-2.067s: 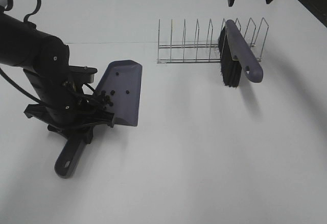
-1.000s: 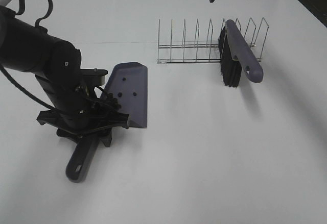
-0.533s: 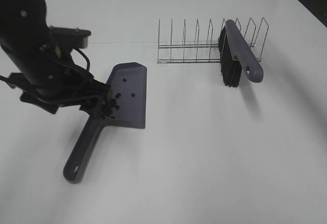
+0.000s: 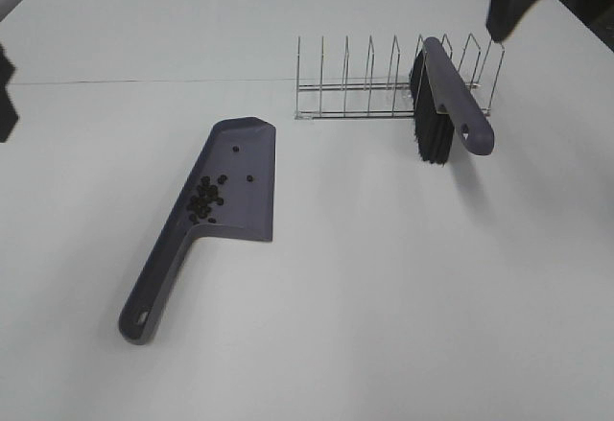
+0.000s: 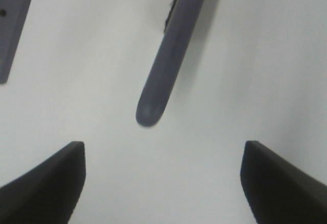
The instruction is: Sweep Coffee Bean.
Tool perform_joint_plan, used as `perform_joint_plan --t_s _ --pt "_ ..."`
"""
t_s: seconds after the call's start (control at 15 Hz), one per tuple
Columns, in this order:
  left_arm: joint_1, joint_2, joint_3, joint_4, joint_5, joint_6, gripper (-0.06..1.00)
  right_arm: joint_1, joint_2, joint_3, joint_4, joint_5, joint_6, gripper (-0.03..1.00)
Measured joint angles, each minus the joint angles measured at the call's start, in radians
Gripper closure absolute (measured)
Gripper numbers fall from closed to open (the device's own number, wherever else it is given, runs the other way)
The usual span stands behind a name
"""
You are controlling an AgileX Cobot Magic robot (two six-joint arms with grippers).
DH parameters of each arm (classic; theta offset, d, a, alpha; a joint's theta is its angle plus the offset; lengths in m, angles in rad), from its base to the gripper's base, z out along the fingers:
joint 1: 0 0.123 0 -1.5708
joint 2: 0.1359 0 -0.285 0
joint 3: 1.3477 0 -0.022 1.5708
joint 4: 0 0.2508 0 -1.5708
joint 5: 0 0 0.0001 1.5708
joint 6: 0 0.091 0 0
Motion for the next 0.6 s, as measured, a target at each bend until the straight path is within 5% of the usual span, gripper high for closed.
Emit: perform_joint_plan --t_s 0.13,0.6 --pt "0.000 -0.217 0.137 -0.009 0.027 0.001 0.19 0.000 -0.206 0.308 0.011 0.000 -0.009 0.24" --pt "0.000 -0.706 0.492 -0.131 0.047 0.048 0.19 0.000 -0.623 0.794 0.017 -0.013 -0.010 0.23"
